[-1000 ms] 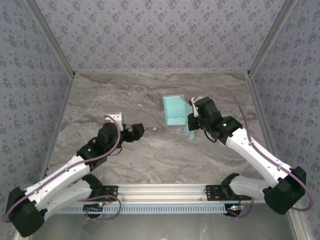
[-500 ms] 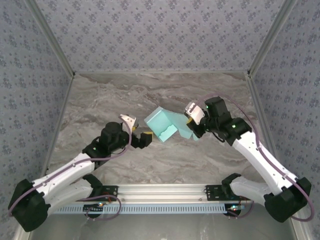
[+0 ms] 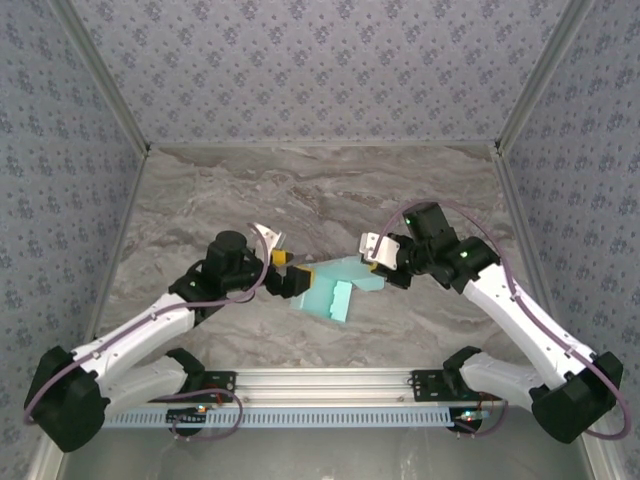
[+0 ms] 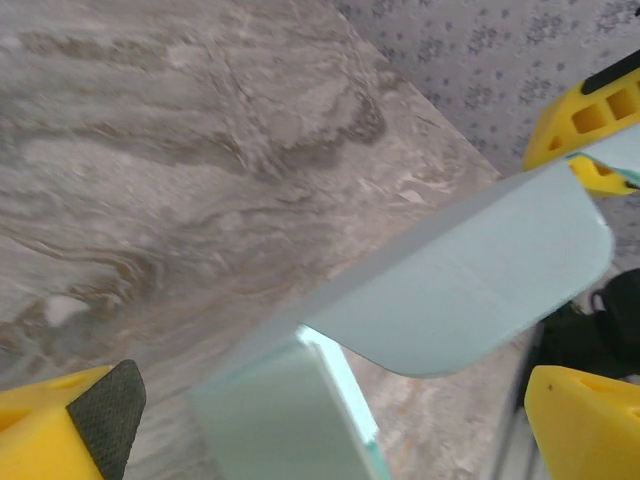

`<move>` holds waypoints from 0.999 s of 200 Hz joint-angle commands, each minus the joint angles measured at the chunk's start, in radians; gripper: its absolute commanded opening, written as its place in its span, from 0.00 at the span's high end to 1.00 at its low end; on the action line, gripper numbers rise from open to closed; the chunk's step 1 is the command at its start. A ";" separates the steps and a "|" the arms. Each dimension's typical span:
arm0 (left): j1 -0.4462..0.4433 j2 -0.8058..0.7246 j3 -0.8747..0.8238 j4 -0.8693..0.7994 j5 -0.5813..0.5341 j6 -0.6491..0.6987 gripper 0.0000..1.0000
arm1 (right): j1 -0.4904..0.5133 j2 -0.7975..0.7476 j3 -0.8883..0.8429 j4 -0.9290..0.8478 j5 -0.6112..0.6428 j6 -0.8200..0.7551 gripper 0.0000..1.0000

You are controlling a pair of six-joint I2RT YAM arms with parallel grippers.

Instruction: Fold the paper box

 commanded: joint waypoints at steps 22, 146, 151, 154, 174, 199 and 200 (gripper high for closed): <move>0.026 0.024 0.022 -0.020 0.066 -0.145 0.01 | -0.003 -0.006 0.041 -0.032 0.039 -0.060 1.00; 0.056 0.146 -0.038 0.108 0.135 -0.310 0.01 | -0.065 -0.002 0.025 0.009 0.050 -0.020 1.00; 0.057 0.145 -0.038 0.109 0.133 -0.312 0.02 | -0.071 -0.003 0.025 0.012 0.050 -0.017 1.00; 0.056 0.143 -0.040 0.109 0.134 -0.311 0.02 | -0.073 -0.003 0.027 0.012 0.050 -0.015 1.00; 0.054 0.141 -0.042 0.127 0.148 -0.319 0.06 | -0.086 -0.007 0.026 0.019 0.038 -0.002 1.00; 0.033 0.172 -0.032 0.163 0.171 -0.320 0.08 | -0.087 -0.021 0.014 0.032 -0.019 -0.002 1.00; 0.032 0.174 -0.031 0.165 0.171 -0.320 0.08 | -0.086 -0.022 0.014 0.032 -0.023 -0.003 1.00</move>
